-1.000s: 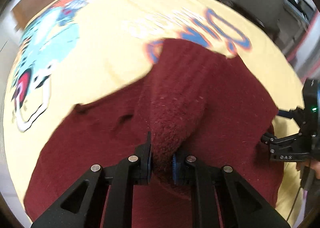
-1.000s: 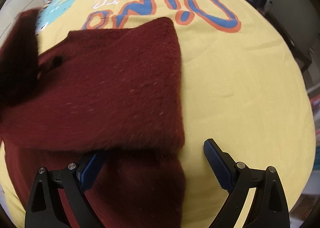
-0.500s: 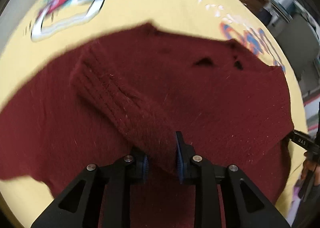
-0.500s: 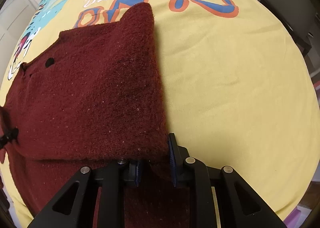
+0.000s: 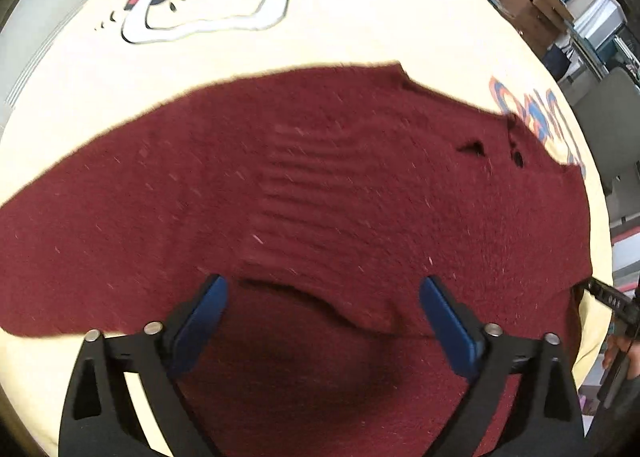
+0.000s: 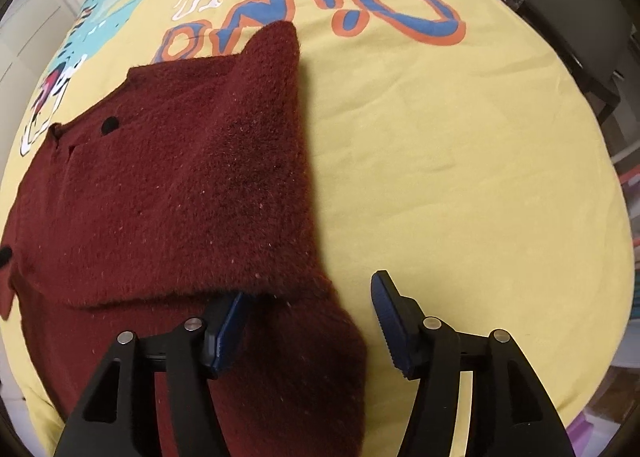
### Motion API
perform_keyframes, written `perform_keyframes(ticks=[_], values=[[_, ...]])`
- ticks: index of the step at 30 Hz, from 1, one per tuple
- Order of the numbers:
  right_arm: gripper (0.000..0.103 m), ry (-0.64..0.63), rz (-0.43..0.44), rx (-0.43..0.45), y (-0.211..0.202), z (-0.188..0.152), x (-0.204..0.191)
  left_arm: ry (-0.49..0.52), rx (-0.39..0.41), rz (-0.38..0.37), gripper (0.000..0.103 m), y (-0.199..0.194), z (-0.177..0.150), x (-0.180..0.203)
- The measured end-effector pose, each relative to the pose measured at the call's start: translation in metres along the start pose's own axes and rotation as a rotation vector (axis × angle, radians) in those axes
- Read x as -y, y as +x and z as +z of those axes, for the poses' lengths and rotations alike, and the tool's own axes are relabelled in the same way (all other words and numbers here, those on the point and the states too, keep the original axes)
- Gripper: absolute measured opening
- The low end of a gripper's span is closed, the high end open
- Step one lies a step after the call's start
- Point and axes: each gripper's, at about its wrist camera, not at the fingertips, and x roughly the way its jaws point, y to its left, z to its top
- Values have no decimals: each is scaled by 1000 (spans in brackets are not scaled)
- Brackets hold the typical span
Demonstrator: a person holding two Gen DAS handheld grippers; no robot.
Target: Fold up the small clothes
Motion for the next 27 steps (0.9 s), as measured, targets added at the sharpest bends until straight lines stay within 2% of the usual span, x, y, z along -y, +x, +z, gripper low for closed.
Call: perform_keyframes(ticks=[4, 9, 12, 14, 16, 17, 19, 22, 24, 26, 27], values=[[71, -10, 9, 4, -11, -4, 5, -7, -9, 33, 96, 5, 21, -10], [71, -23, 1, 13, -21, 0, 6, -39, -61, 3, 96, 31, 39, -17], [73, -30, 6, 25, -27, 7, 7, 9, -111, 44, 93, 53, 43, -7], [76, -31, 9, 33, -28, 16, 8, 68, -97, 63, 79, 55, 43, 3], [78, -35, 23, 45, -24, 30, 5, 108, -81, 55, 51, 52, 42, 12], [78, -37, 30, 49, -24, 34, 3, 120, -75, 55, 47, 51, 42, 15], [78, -32, 46, 36, -16, 49, 1, 136, -73, 52, 22, 50, 43, 20], [78, -26, 62, 8, 4, 70, -6, 128, -55, 29, 11, 49, 46, 30], [78, -26, 67, 0, 13, 79, -8, 123, -24, 20, 10, 40, 46, 33], [71, -5, 112, -28, 22, 84, -6, 126, 17, 22, 10, 25, 43, 31], [39, 9, 142, -45, 27, 86, -5, 127, 31, 19, 10, 20, 43, 31]])
